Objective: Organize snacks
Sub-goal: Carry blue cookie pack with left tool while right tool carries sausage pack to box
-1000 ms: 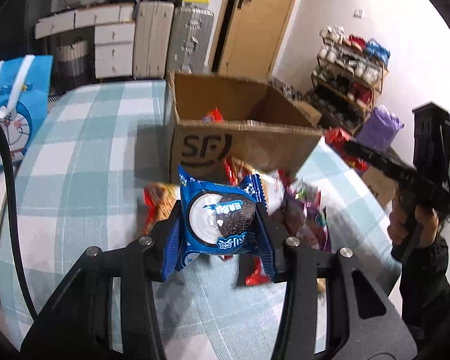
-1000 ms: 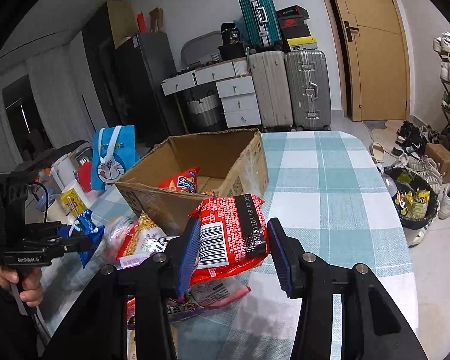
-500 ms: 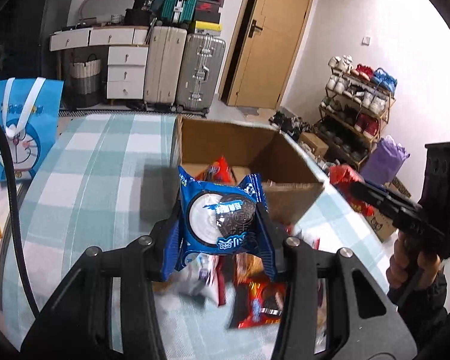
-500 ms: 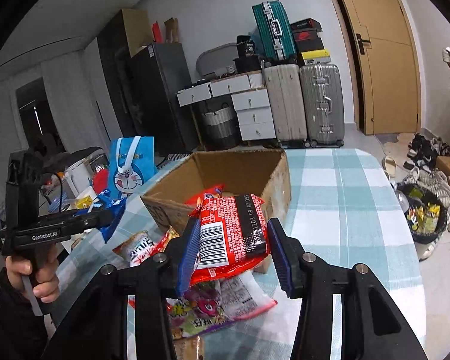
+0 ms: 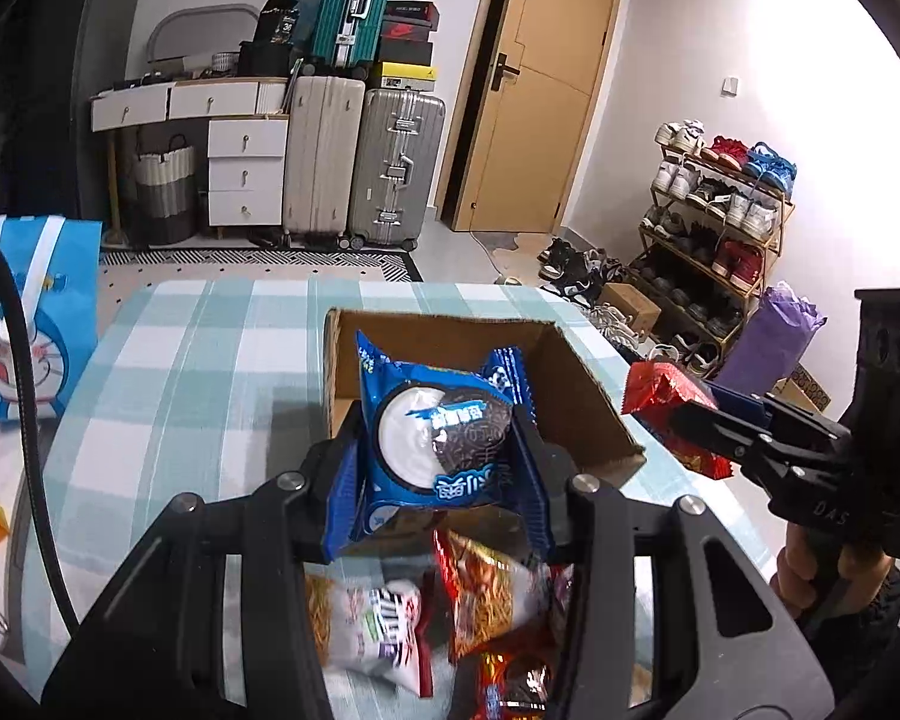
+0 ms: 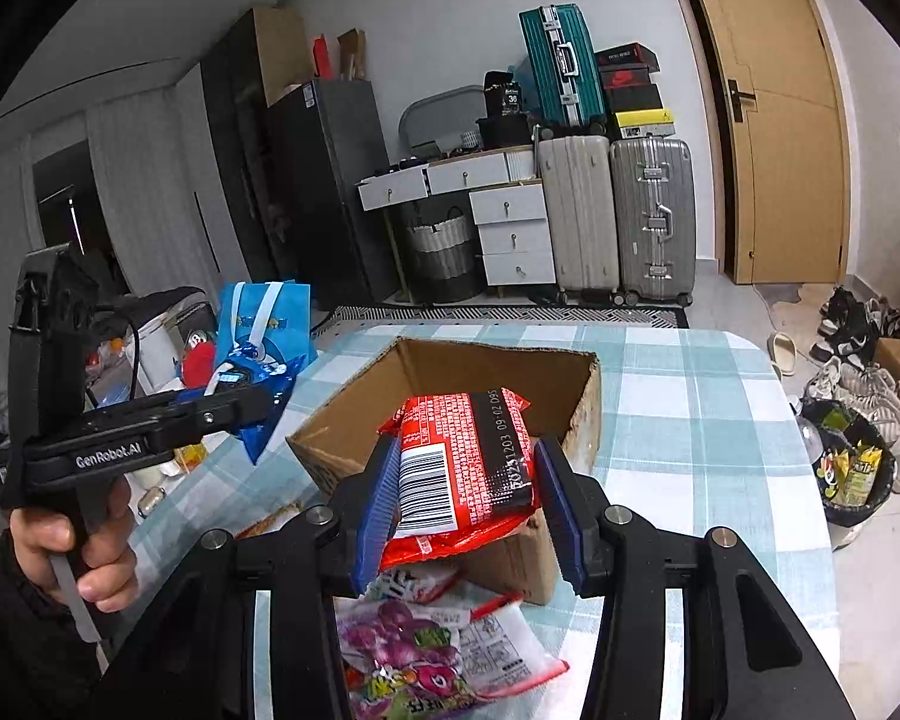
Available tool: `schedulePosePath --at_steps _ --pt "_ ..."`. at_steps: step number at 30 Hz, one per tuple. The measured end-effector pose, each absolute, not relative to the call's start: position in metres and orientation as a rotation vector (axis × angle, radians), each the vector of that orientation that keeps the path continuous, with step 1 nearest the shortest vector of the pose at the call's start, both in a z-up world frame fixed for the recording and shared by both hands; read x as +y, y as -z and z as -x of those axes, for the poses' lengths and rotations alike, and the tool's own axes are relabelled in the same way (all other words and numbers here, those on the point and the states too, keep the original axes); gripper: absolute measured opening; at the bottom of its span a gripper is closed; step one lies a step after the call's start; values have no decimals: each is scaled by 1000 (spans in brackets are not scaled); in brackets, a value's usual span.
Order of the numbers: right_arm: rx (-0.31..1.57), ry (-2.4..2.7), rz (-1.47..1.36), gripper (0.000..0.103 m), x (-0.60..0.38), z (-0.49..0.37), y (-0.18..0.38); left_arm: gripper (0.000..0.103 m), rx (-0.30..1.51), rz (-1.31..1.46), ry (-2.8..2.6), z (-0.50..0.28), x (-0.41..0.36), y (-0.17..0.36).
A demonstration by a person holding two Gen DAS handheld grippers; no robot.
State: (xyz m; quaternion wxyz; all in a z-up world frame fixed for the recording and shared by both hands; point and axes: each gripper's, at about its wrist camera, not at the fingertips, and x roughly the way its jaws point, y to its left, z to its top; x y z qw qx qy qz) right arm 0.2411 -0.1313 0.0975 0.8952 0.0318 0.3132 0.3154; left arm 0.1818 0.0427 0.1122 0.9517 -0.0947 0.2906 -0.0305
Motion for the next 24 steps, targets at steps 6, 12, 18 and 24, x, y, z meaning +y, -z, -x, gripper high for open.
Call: schedulePosePath --at_steps 6,12,18,24 --pt "663 -636 -65 46 -124 -257 -110 41 584 157 55 -210 35 -122" --pt "674 -641 -99 46 -119 -273 -111 41 614 153 59 -241 29 -114" --pt "703 -654 -107 46 -113 -283 -94 42 640 146 46 -262 28 -91" --pt "727 -656 -97 46 -101 -291 -76 42 665 155 41 -277 33 -65"
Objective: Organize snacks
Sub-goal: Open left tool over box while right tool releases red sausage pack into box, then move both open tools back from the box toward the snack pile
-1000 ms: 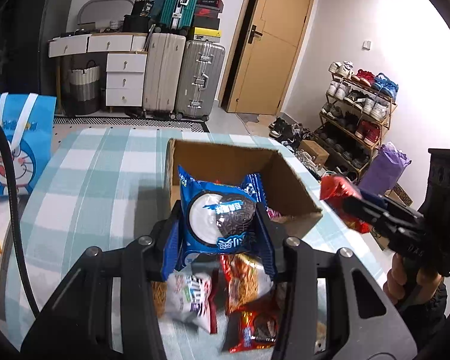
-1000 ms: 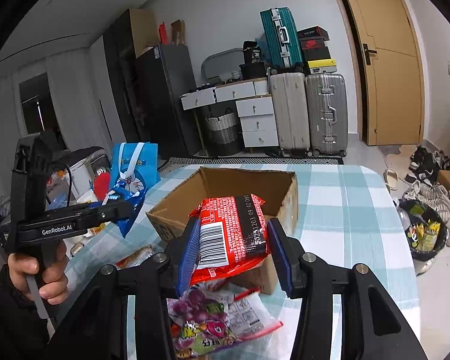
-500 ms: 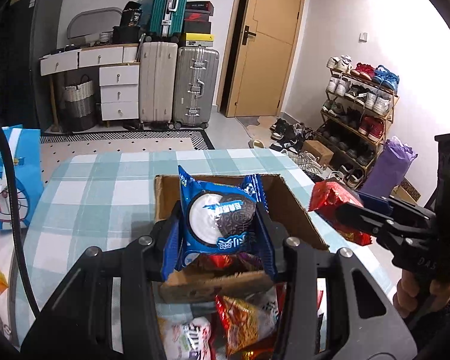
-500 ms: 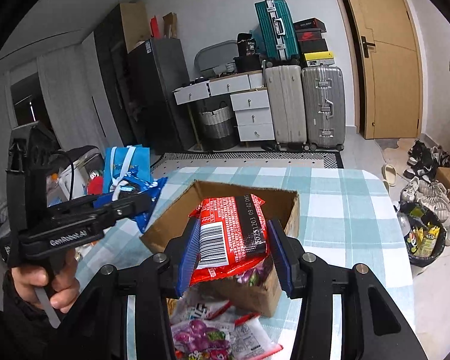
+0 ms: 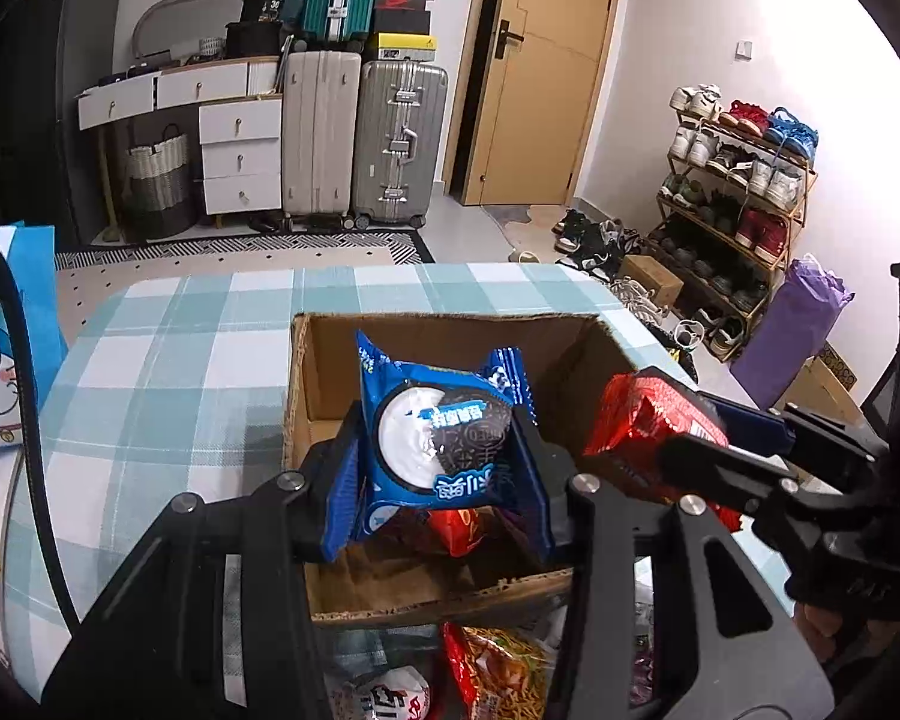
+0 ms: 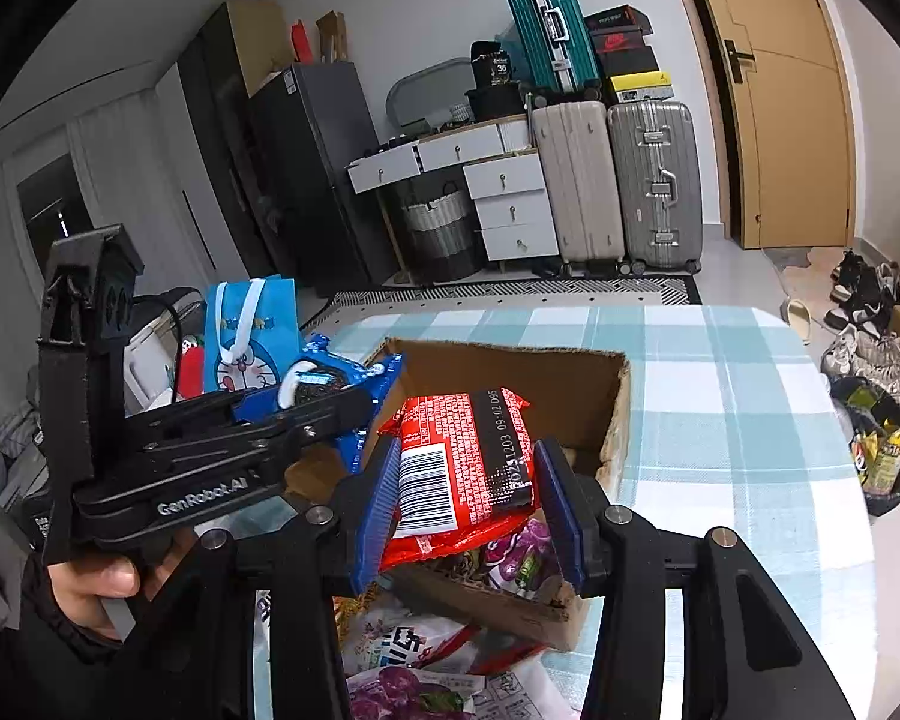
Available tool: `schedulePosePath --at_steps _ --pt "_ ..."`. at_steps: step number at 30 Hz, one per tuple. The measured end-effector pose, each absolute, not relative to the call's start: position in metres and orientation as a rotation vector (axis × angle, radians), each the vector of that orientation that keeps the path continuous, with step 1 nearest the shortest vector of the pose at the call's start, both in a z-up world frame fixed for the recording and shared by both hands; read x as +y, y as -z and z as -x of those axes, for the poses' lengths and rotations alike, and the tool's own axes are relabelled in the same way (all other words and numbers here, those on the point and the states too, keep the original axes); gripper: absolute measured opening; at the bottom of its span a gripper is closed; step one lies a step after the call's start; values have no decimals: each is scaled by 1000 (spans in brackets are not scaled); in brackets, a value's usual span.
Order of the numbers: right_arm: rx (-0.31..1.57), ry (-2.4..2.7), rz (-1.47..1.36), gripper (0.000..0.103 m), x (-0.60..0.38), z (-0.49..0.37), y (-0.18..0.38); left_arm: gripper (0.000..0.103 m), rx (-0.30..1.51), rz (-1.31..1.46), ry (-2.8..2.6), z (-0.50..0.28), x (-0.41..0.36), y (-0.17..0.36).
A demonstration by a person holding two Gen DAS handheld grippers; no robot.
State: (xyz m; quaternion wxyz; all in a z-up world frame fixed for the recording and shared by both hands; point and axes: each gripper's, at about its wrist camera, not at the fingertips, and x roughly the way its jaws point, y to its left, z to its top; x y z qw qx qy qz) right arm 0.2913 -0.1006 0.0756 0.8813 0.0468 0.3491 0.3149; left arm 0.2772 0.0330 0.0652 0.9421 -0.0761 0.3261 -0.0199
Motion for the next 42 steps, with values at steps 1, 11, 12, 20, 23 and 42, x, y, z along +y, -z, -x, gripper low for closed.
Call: schedulePosePath --at_steps 1,11,12,20,23,42 --pt "732 -651 -91 46 -99 -292 -73 42 668 158 43 -279 34 -62" --pt "725 -625 -78 46 -87 -299 -58 42 678 118 21 -288 32 -41" --pt "723 -624 -80 46 -86 -300 -57 42 679 120 25 -287 32 -41" --pt "727 -598 -83 46 -88 -306 -54 42 699 117 46 -289 27 -33" --pt "721 -597 -75 46 -89 -304 -57 42 704 108 44 -289 26 -33" --pt "713 -577 -8 102 -131 -258 -89 102 661 150 11 -199 43 -74"
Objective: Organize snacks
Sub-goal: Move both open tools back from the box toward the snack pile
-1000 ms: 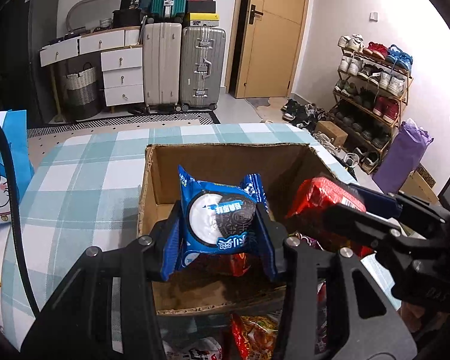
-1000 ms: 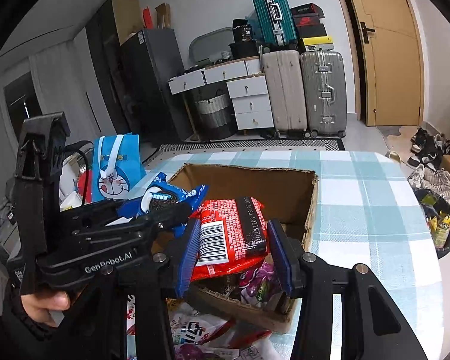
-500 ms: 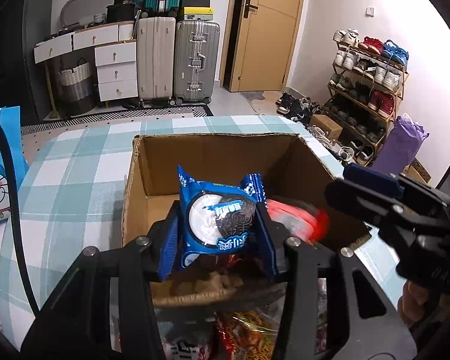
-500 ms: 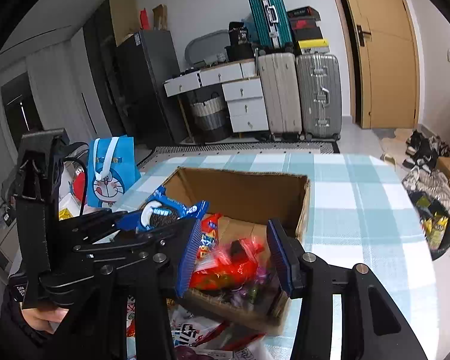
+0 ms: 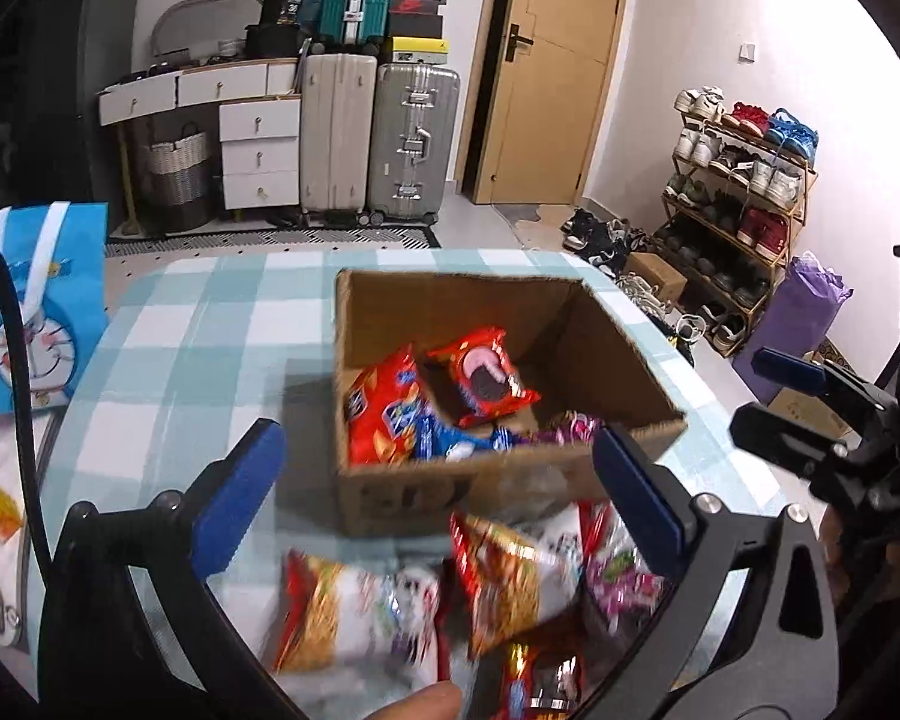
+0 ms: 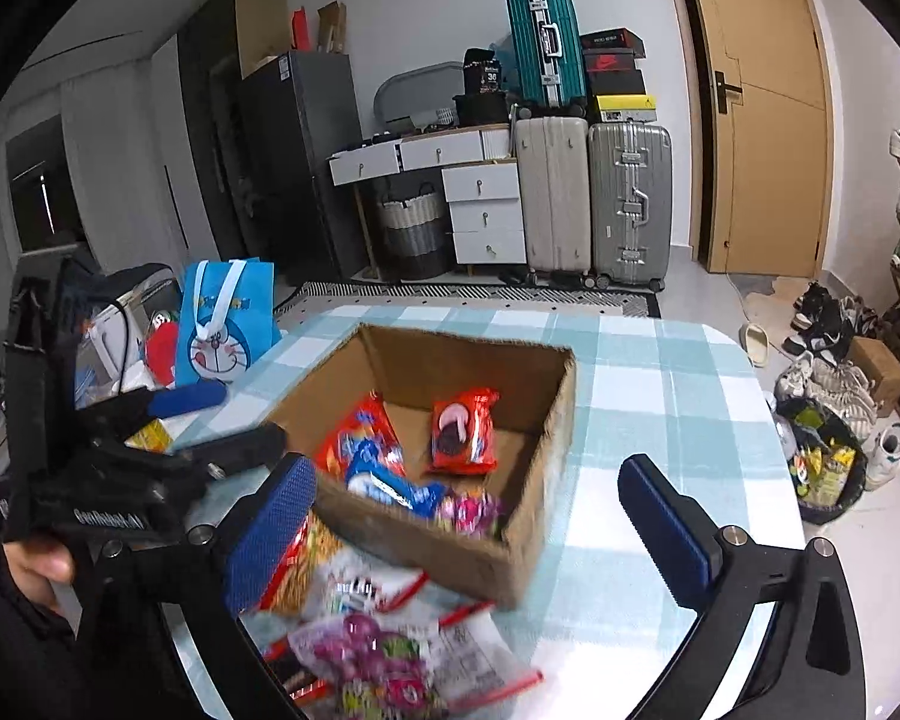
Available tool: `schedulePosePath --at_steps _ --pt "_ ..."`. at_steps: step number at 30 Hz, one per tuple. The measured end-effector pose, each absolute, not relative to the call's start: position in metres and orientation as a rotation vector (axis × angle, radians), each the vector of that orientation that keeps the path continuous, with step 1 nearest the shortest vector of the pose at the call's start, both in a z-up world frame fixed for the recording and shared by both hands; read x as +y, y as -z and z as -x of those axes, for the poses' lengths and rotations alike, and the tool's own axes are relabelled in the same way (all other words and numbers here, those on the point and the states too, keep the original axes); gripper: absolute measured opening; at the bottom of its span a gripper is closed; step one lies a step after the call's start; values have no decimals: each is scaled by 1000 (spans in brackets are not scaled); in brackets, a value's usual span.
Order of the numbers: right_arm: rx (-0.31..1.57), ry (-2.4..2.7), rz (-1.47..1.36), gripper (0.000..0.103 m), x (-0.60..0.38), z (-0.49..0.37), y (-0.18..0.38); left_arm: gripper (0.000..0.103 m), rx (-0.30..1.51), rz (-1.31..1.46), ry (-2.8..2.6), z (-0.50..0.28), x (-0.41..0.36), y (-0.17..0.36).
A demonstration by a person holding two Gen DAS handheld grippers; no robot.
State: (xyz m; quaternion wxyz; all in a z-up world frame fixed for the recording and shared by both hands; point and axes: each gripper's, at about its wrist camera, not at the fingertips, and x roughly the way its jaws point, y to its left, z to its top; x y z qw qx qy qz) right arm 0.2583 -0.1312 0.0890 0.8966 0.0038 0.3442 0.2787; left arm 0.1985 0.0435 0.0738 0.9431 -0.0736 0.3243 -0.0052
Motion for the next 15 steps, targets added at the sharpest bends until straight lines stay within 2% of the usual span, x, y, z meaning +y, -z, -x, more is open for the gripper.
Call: schedulePosePath --at_steps 15 --pt "770 -588 13 103 -148 -199 -71 102 695 172 -6 -114 52 -45"
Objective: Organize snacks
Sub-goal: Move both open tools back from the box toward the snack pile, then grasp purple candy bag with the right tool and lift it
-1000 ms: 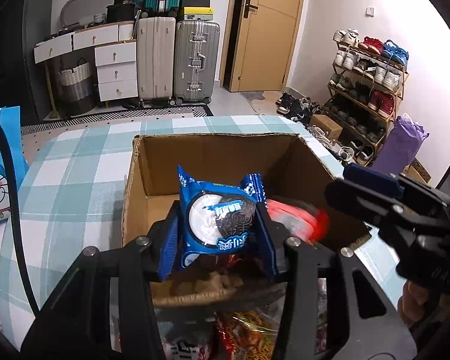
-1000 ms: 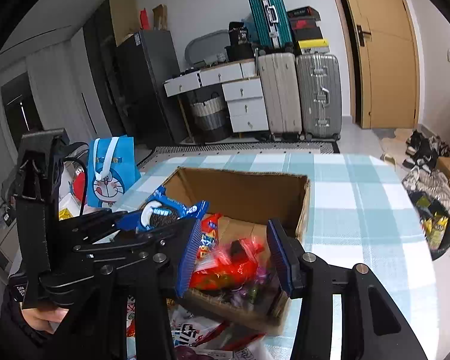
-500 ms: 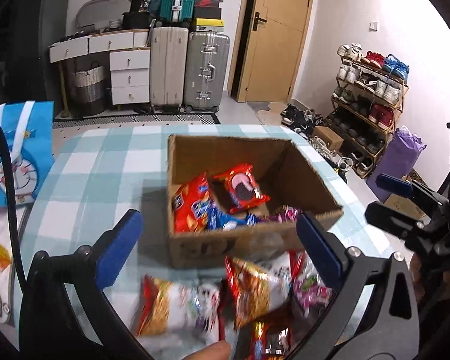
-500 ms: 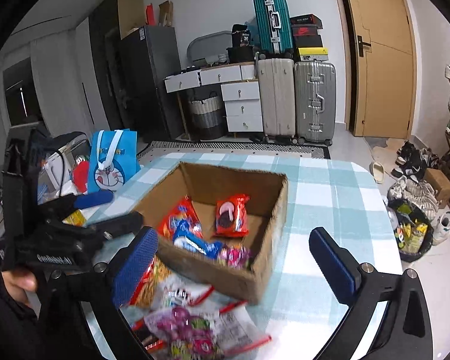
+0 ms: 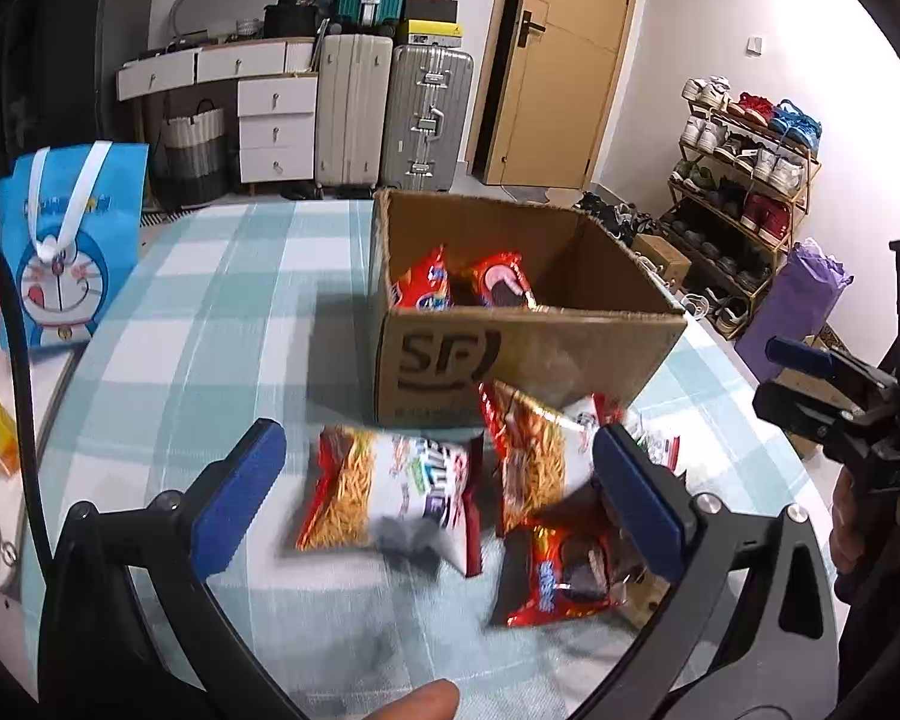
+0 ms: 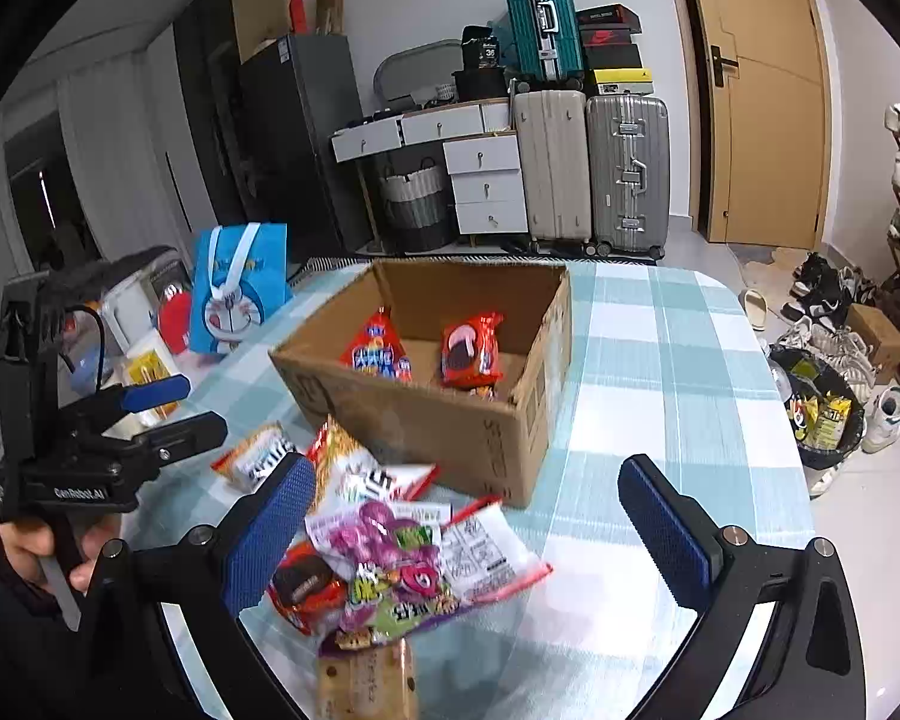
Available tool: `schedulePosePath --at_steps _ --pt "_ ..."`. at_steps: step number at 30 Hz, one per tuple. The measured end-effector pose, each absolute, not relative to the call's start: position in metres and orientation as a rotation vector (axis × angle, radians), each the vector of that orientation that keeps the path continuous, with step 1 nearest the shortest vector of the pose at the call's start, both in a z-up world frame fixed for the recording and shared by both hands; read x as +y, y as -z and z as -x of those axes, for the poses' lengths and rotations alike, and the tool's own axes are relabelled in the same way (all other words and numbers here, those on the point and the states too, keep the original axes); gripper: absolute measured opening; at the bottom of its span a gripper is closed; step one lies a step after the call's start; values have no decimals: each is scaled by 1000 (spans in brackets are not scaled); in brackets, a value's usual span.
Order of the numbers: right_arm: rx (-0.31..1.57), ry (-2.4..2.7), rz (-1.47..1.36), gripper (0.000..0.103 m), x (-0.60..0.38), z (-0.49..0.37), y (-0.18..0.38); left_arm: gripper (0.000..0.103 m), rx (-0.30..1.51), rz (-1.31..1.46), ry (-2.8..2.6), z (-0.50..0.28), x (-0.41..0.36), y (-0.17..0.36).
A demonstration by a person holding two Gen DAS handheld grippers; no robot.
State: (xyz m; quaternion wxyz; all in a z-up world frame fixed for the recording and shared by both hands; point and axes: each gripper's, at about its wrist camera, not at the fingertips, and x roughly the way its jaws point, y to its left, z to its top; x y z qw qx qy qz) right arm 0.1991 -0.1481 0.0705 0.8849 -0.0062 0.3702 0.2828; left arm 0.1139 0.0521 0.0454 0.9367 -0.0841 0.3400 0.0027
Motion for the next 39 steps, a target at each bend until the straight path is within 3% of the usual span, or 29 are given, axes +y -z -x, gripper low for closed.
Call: schedulePosePath --at_steps 20,32,37,39 --pt "973 -666 39 102 -132 -193 -9 102 830 108 30 -133 32 -7" --pt "893 -655 90 102 -122 -185 -7 102 903 43 80 -136 12 7" --pt "904 -675 91 97 -115 -185 2 102 906 54 91 -136 14 8" --pt "914 -679 82 90 -113 -187 5 102 901 46 85 -135 15 7"
